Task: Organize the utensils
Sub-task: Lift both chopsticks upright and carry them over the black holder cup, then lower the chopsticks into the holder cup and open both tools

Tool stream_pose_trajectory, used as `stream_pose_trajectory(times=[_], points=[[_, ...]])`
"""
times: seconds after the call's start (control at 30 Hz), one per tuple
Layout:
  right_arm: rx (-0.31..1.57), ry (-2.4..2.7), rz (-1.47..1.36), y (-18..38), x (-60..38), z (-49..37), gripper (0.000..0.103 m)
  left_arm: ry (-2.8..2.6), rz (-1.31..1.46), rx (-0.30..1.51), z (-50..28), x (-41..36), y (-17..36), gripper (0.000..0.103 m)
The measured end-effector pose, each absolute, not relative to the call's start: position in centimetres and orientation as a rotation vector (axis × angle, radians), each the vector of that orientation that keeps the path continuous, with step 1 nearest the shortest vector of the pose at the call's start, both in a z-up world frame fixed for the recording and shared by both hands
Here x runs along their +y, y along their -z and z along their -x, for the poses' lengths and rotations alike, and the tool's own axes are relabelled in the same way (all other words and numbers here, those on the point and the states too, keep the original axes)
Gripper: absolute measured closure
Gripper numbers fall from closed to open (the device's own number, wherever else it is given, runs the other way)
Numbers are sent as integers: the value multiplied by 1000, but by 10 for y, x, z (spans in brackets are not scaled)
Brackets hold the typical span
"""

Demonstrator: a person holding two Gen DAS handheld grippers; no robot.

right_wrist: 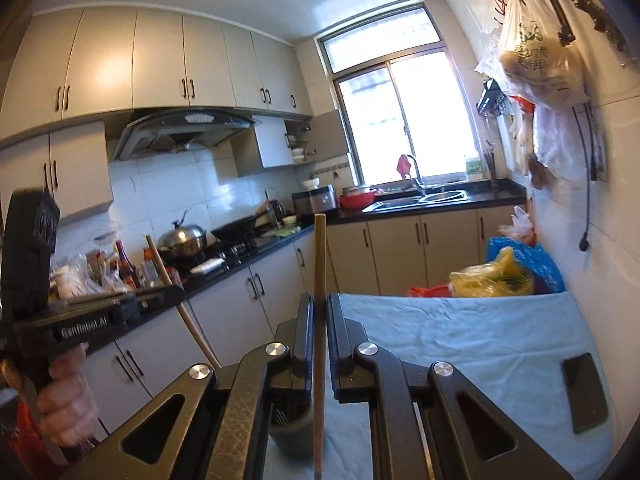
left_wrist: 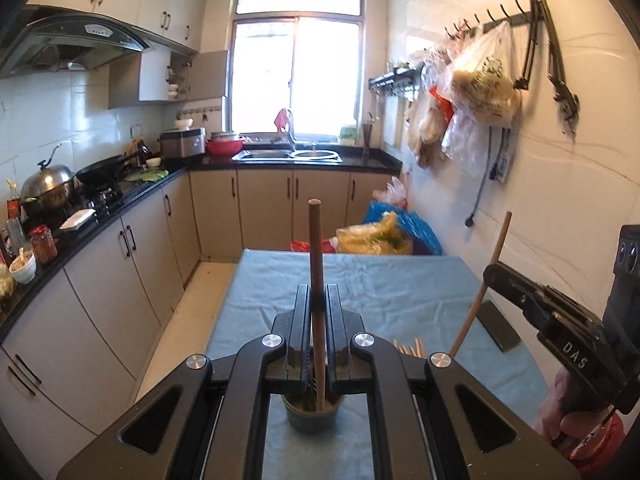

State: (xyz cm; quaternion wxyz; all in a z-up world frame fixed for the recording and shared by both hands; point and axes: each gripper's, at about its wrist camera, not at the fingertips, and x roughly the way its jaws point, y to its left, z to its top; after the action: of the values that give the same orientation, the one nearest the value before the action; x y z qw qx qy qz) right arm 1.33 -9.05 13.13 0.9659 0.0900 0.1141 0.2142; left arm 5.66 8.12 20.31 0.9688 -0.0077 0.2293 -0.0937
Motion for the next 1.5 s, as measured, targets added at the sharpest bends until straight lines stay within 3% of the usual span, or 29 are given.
stream_pose_trajectory(times=[0.3,1.1,1.5], points=[[230,-442,-249,-141,-54,-61,96,162,93,515,-95,105,-182,97],[456,-405,-200,-59,-11,-132,96,164,176,665,-139,130,-114,97],[531,-441,-221,-44,-10,-142,95,182,198,714,-162,128,-101,97]])
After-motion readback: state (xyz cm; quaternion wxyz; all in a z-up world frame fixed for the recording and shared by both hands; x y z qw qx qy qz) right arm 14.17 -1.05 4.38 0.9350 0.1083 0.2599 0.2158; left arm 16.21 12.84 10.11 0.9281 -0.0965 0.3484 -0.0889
